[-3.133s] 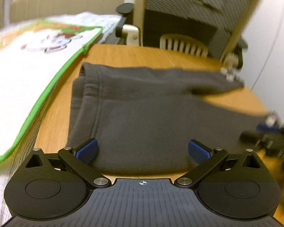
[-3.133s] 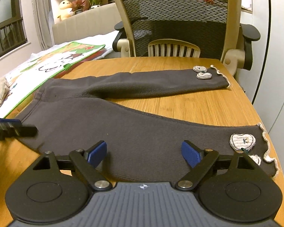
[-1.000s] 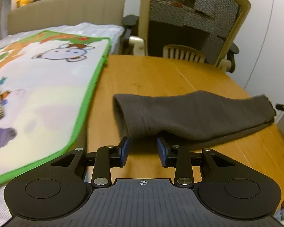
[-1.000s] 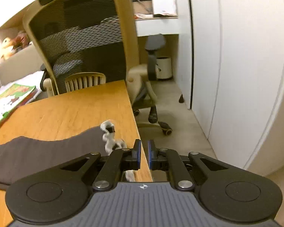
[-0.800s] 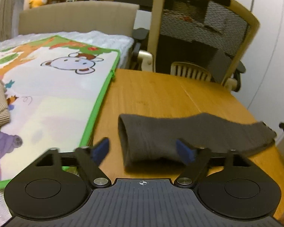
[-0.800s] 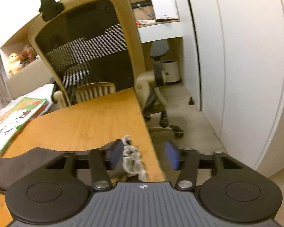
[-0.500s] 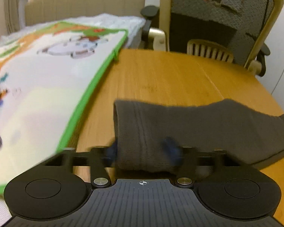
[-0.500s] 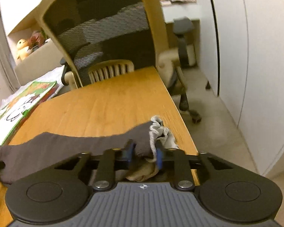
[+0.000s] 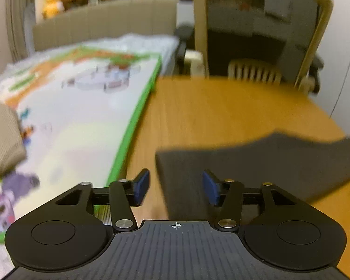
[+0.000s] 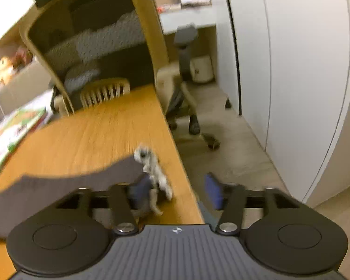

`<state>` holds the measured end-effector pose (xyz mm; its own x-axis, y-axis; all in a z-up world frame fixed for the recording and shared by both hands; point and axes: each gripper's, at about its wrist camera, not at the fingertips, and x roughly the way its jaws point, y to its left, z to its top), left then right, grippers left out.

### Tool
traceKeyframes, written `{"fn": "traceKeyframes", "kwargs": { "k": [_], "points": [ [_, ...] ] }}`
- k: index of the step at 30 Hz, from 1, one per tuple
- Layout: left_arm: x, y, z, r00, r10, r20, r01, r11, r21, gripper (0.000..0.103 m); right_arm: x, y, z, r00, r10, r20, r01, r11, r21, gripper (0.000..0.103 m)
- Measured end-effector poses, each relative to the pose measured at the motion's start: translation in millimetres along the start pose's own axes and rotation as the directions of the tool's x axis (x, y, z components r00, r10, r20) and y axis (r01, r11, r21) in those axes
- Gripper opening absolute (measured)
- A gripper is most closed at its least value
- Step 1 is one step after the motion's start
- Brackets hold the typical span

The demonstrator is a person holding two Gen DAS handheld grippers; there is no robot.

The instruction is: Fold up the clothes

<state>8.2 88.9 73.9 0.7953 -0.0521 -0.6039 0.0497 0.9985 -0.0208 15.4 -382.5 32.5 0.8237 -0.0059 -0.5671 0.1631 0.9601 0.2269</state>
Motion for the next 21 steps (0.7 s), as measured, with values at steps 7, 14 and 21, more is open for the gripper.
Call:
{"fn": "traceKeyframes", "kwargs": {
  "k": [7, 14, 21],
  "points": [
    [4, -48, -6, 0.978, -0.203, -0.044, 0.203, 0.979, 0.008, 0.094, -24, 37, 2, 0.976, 0.201, 0.085, -0.19, 0.975, -0.115, 0.096],
    [53, -45, -27, 0.988, -0.118, -0.104, 0.121, 0.992, 0.031, 0.095, 36, 80, -16, 0.979, 0.197, -0.058, -0.204, 0.967, -0.154, 0.103],
    [76, -26, -18, 0.997, -0.046, -0.06, 0.046, 0.999, -0.002, 0.103, 50, 125, -22, 0.983, 0.163, -0.081, -0.178, 0.955, -0.236, 0.103]
  ]
}}
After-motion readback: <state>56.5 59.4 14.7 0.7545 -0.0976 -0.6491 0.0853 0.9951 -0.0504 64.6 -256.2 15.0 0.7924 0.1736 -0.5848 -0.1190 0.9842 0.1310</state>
